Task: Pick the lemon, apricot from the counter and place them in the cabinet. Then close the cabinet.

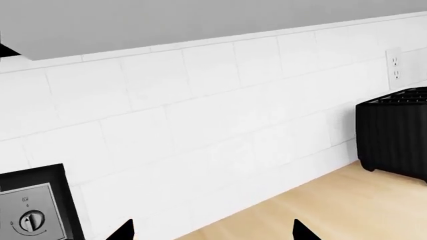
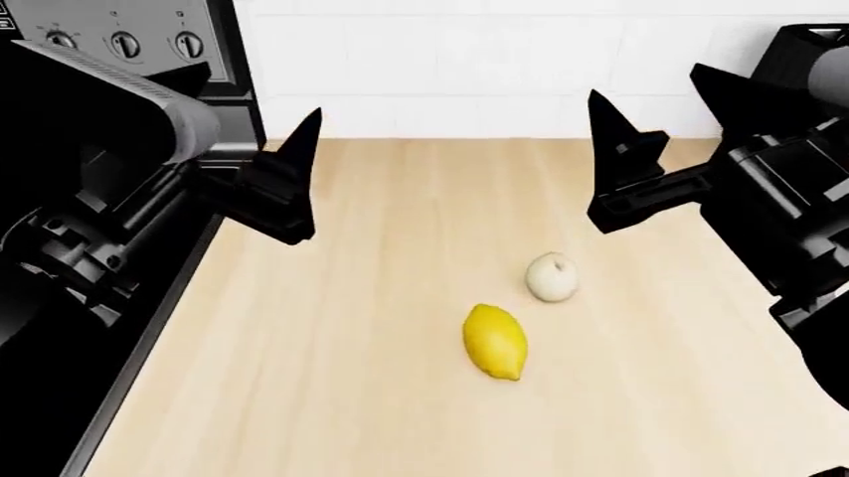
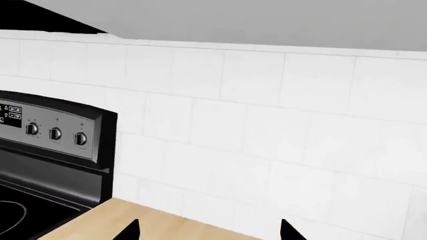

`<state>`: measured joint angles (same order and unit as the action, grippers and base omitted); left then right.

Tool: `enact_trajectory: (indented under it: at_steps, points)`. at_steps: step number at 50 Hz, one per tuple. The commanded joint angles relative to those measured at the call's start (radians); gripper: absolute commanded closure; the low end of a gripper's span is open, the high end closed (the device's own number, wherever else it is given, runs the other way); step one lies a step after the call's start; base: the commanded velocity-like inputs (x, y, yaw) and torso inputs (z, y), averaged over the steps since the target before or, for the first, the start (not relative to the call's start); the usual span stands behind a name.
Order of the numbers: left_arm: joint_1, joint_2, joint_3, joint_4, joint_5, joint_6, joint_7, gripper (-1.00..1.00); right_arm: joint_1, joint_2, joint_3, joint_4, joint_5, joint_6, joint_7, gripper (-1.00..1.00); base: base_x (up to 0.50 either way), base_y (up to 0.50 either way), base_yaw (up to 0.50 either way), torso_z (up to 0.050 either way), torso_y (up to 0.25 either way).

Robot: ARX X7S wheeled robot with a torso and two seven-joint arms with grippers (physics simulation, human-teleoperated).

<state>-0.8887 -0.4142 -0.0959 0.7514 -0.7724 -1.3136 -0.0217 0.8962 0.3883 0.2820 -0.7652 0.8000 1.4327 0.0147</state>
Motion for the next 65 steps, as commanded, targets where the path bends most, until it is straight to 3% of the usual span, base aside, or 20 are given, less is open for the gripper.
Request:
enact_trajectory:
  at_steps: [1,22,29,33,39,45,55,65]
  points:
    - [0.003,0.0,-0.004,0.013,-0.027,-0.016,-0.007,-1.0,0.018,0.007,0.008,-0.001,0.031,0.026,0.012,-1.0,0.09,0.0,0.0,0.0,0.0]
    - [0.014,-0.009,0.003,0.021,-0.044,-0.012,-0.017,-1.0,-0.007,0.029,-0.011,0.015,0.033,-0.014,0.022,-1.0,0.13,0.0,0.0,0.0,0.0]
    - [0.032,-0.018,0.001,0.036,-0.056,-0.012,-0.018,-1.0,0.0,0.063,-0.007,0.003,0.074,0.062,0.032,-1.0,0.0,0.0,0.0,0.0,0.0]
    - [0.037,-0.023,0.002,0.037,-0.058,-0.01,-0.019,-1.0,0.013,0.082,0.015,0.031,0.16,0.132,0.042,-1.0,0.0,0.0,0.0,0.0,0.0]
    - [0.039,-0.028,0.002,0.04,-0.065,-0.01,-0.022,-1.0,-0.001,0.2,0.003,0.076,0.527,0.129,0.187,-1.0,0.0,0.0,0.0,0.0,0.0]
    - [0.056,-0.035,0.005,0.037,-0.056,0.012,-0.02,-1.0,-0.053,0.258,0.004,0.051,0.705,0.101,0.195,-1.0,0.0,0.0,0.0,0.0,0.0]
    - [0.055,-0.037,0.011,0.034,-0.059,0.021,-0.025,-1.0,-0.183,0.289,0.053,-0.056,0.859,0.041,0.094,-1.0,0.0,0.0,0.0,0.0,0.0]
    - [0.067,-0.041,0.016,0.032,-0.058,0.031,-0.029,-1.0,-0.261,0.289,0.071,-0.116,0.812,0.039,0.0,-1.0,0.0,0.0,0.0,0.0,0.0]
